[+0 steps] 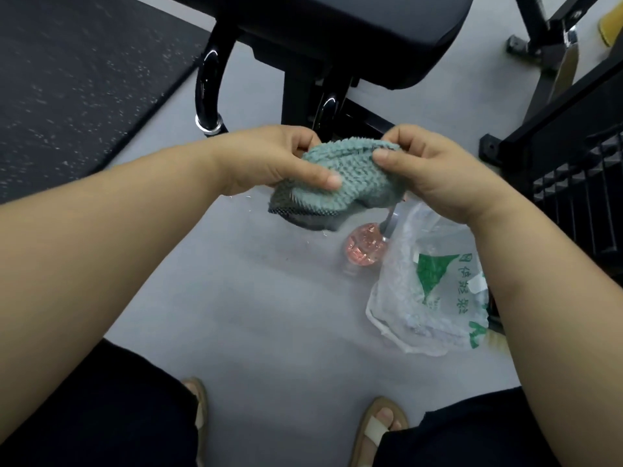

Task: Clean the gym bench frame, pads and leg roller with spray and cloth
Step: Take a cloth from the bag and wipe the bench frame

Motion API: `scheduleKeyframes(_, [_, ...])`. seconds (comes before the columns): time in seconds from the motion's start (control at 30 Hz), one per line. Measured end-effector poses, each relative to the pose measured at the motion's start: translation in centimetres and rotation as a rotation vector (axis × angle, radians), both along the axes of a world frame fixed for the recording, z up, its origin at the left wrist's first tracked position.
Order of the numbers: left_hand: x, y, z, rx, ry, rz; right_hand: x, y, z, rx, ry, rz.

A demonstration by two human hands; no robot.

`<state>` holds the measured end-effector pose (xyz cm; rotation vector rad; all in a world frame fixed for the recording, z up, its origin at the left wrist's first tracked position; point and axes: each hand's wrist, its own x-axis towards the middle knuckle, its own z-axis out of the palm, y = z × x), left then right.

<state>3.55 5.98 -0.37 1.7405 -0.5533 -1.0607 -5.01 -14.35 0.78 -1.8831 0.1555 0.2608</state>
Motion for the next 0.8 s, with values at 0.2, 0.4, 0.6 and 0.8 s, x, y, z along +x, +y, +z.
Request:
scheduleKeyframes(0.2, [0.3,0.4,0.9,0.116,-0.083,-0.042,-0.2,0.2,1.4,-0.005,0.01,0.096])
scheduleKeyframes(0.4, [0.7,1.5,0.9,0.4,-0.414,-0.025,-0.6,-0.7,0.7,-0.522,0.327,0.19])
scheduleKeyframes(0.6, [-1.2,0.1,-0.5,0.399,-0.416,0.196,-0.5,1.1,-2.9,0.0,0.363,-0.343])
scheduleKeyframes(0.8, [-4.9,-2.3,-1.1,0.23,0.023,0.006,-1.2,4.7,-4.7,0.488,0.53,-0.355])
